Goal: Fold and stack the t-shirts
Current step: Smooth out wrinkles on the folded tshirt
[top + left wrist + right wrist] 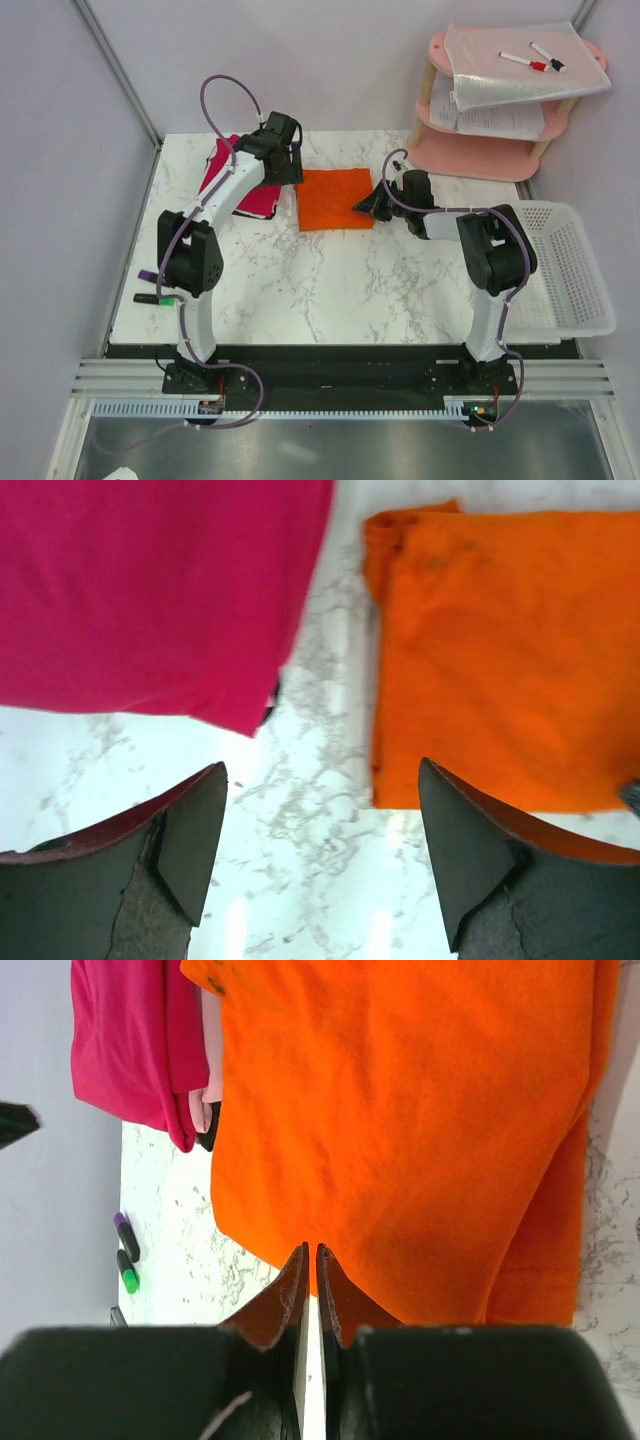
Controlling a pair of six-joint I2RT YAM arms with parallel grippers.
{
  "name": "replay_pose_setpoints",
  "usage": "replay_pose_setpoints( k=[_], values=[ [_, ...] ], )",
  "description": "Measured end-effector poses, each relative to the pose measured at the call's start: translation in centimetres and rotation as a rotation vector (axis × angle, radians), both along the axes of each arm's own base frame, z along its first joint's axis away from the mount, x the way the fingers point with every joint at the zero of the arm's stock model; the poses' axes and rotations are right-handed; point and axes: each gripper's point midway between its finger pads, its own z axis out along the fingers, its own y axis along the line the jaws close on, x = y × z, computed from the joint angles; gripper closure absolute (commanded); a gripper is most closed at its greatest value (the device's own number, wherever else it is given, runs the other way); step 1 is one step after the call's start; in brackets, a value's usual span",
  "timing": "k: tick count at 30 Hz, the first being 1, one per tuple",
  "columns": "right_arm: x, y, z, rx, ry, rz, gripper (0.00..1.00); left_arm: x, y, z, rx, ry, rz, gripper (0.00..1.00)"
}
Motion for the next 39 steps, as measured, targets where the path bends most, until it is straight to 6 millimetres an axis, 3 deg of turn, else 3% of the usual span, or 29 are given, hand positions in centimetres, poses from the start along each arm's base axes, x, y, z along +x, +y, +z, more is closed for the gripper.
replay_pose_setpoints(
  k=[2, 5, 10, 15, 24, 29, 31, 39],
  values=[
    [0.0, -0.1, -0.1, -0.006, 0.0, -0.001, 0.88, -0.3, -1.4, 0.9, -0.089, -0.044, -0.044, 0.17],
    [0.3, -0.4, -0.2, -0.015, -0.001, -0.012, 0.88, -0.4, -3.9, -0.2, -0.205, -0.047, -0.121, 0.17],
    [1.1, -0.9, 0.0, -0.027, -0.017, -0.032, 0.88, -0.5, -7.1, -6.3, -0.32, 0.056, -0.196, 0.16],
    [1.6, -1.7, -0.3, -0.055, -0.022, -0.056, 0.89, -1.5, -8.0, -10.6, -0.358, 0.156, -0.2, 0.16],
    [3.8, -3.6, -1.5, -0.171, -0.042, -0.147, 0.91, -1.0, -8.3, -10.8, -0.382, 0.145, -0.188, 0.16],
    [6.0, -4.4, -3.9, -0.261, 0.003, -0.182, 0.92, -0.5, -8.0, -11.3, -0.372, 0.132, -0.156, 0.15],
    [6.1, -4.5, -4.7, -0.274, 0.025, -0.179, 0.93, -0.2, -7.7, -11.4, -0.365, 0.118, -0.134, 0.15],
    [6.1, -4.7, -4.7, -0.306, 0.04, -0.175, 0.96, 0.9, -7.1, -11.4, -0.343, 0.059, -0.089, 0.14]
  ],
)
